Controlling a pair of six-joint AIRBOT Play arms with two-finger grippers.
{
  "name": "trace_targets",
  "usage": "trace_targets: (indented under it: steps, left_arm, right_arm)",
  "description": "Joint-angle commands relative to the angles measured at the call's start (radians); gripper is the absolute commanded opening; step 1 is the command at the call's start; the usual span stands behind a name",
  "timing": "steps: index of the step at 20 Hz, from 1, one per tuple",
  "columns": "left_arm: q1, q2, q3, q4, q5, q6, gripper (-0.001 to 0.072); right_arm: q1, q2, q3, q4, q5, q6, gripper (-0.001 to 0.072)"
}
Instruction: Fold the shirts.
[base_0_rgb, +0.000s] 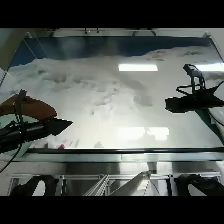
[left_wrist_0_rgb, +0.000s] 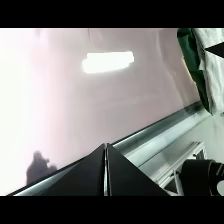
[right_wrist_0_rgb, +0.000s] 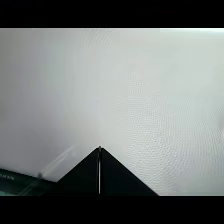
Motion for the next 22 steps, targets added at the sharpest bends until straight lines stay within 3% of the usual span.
trace_targets:
  steps: [1,4,6,8,9,11,16,22]
  left_arm:
    - [0.001,0.000,0.000,-0.002,0.031,0.001,0.0011]
    - [0.001,0.000,0.010,0.003,0.054,0.001,0.0009]
    - [0.027,0.000,0.100,0.092,0.100,0.001,0.0021]
    - [0.106,-0.019,0.238,0.251,0.141,-0.012,0.0460]
    - [0.167,-0.047,0.312,0.344,0.164,-0.070,0.0720]
    - [0.297,-0.131,0.414,0.442,0.177,-0.103,0.0716]
    - [0.569,-0.417,0.561,0.445,0.241,-0.101,0.0715]
    - [0.752,-0.818,0.809,0.413,0.104,-0.096,0.0713]
  right_arm:
    - [0.001,0.001,0.000,0.000,0.000,0.000,0.0026]
    - [0.001,0.001,0.000,0.000,0.000,0.000,0.0026]
    - [0.001,0.001,0.000,0.000,0.000,0.000,0.0026]
    - [0.001,0.001,0.000,0.000,0.000,0.000,0.0026]
    - [0.001,0.001,0.000,0.000,0.000,0.000,0.0025]
    - [0.001,0.001,0.000,0.000,0.000,0.000,0.0026]
    - [0.001,0.001,0.000,0.000,0.000,0.000,0.0025]
    - [0.001,0.001,0.000,0.000,0.000,0.000,0.0025]
